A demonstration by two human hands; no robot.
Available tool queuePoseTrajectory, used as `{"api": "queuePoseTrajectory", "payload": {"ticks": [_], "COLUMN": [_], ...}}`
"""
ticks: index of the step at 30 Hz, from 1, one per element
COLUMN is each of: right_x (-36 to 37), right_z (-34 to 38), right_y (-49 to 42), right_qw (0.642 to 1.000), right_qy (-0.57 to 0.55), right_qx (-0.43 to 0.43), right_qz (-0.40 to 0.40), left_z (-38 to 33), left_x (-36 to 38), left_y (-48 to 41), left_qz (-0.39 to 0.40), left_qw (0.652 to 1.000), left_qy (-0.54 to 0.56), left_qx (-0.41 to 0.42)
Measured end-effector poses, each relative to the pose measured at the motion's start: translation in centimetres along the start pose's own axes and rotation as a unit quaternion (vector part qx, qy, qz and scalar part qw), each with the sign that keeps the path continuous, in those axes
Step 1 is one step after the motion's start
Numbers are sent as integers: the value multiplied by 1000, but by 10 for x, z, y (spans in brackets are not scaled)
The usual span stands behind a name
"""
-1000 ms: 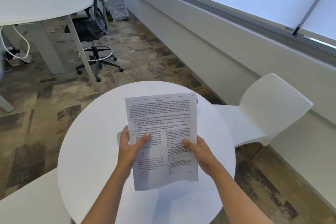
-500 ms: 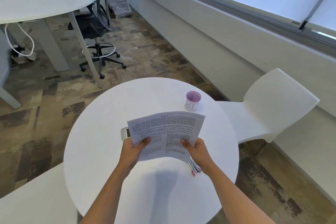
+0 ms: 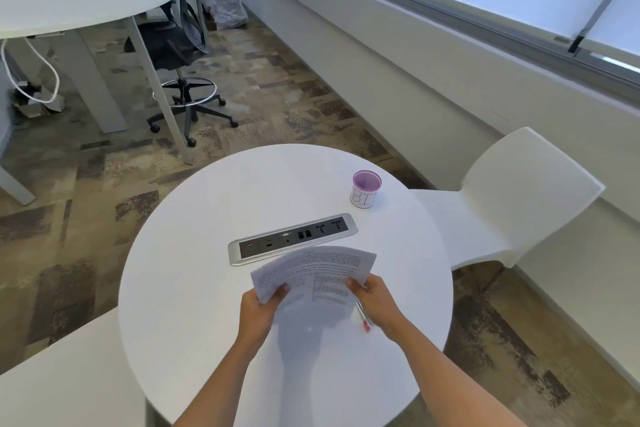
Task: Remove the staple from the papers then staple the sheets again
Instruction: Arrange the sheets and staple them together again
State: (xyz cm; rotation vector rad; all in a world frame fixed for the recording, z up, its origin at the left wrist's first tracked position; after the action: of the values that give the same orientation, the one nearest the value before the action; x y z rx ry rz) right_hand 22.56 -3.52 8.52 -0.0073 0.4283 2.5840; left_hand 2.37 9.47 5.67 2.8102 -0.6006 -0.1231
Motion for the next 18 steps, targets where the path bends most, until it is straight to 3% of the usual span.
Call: {"api": "queuePoseTrajectory", "payload": {"ticks": [10, 18], "right_x": [-4, -46], "right_z": [-6, -36], "right_y": [-9, -34], "right_qw": [999, 969], "right_qy": [33, 214], "right_qx": [11, 60], "right_qz": [23, -103], "left_z": [17, -14], "left_x": [-16, -44], "left_y": [0, -1], "left_qz": [-101, -140], "left_qw": [995, 990], "left_qy": [-9, -10], "left_qx": [-12, 16]}}
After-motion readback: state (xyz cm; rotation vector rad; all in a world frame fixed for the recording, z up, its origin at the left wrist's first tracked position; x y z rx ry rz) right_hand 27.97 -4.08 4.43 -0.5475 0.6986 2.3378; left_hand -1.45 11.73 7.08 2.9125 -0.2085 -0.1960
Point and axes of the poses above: each hand's wrist, its own y-axis away from the middle knuckle, its own x-axis out of the palm, z = x × y, the point moved 9 cm from there along -y, towards the middle knuckle, and after that the axes turned 3 degrees about -y, right-handed, at the moved point
